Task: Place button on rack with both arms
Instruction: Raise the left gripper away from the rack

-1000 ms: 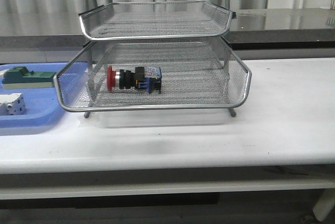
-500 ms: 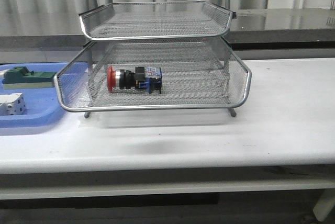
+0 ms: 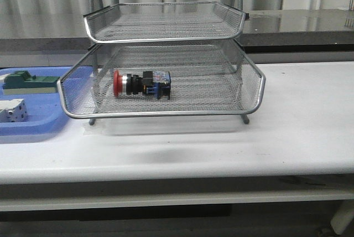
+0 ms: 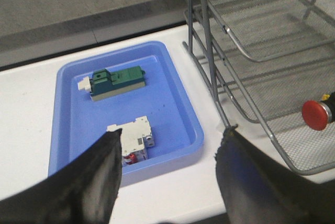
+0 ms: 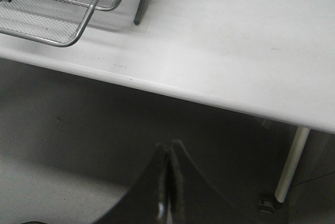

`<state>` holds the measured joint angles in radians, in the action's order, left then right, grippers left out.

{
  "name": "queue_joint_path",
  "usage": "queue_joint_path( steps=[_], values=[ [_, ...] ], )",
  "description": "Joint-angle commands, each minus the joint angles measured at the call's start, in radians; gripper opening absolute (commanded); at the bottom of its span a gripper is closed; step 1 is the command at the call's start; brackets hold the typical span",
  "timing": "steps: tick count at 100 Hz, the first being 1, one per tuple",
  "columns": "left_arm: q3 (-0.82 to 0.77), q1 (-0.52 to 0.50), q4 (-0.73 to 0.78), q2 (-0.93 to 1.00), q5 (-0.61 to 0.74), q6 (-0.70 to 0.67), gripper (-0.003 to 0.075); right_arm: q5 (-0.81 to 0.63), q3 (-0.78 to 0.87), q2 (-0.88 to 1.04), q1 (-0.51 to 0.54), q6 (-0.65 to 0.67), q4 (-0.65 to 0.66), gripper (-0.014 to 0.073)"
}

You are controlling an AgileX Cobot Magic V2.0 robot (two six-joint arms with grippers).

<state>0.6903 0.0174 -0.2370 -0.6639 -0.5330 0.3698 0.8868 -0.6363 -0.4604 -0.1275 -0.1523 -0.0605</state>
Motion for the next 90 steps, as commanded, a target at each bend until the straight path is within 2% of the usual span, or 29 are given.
queue_joint_path(
  steps=[1, 13, 34, 52, 69, 81, 90],
  values=[
    [-0.072, -0.003, -0.040, 0.082, 0.185, -0.012, 0.0383, -0.061, -0.023, -0.004, 0.001, -0.003, -0.001, -0.0060],
    [-0.197, -0.003, -0.062, 0.197, 0.278, -0.012, 0.0383, -0.061, -0.023, -0.004, 0.001, -0.003, -0.001, -0.0060],
    [-0.315, -0.003, -0.108, 0.385, 0.289, -0.012, 0.0383, -0.061, -0.023, -0.004, 0.001, -0.003, -0.001, -0.0060],
    [-0.340, -0.003, -0.135, 0.515, 0.285, -0.012, 0.0383, -0.061, -0.023, -0.004, 0.001, -0.003, -0.001, -0.0060],
    [-0.340, -0.003, -0.135, 0.548, 0.285, -0.012, 0.0379, -0.061, -0.023, -0.004, 0.001, -0.003, -0.001, -0.0060],
    [-0.340, -0.003, -0.135, 0.548, 0.285, -0.012, 0.0347, -0.061, -0.023, -0.004, 0.001, -0.003, -0.001, -0.0060],
    [-0.340, -0.003, -0.135, 0.548, 0.285, -0.012, 0.0293, -0.061, -0.023, -0.004, 0.001, -0.003, -0.001, -0.0060]
  ],
)
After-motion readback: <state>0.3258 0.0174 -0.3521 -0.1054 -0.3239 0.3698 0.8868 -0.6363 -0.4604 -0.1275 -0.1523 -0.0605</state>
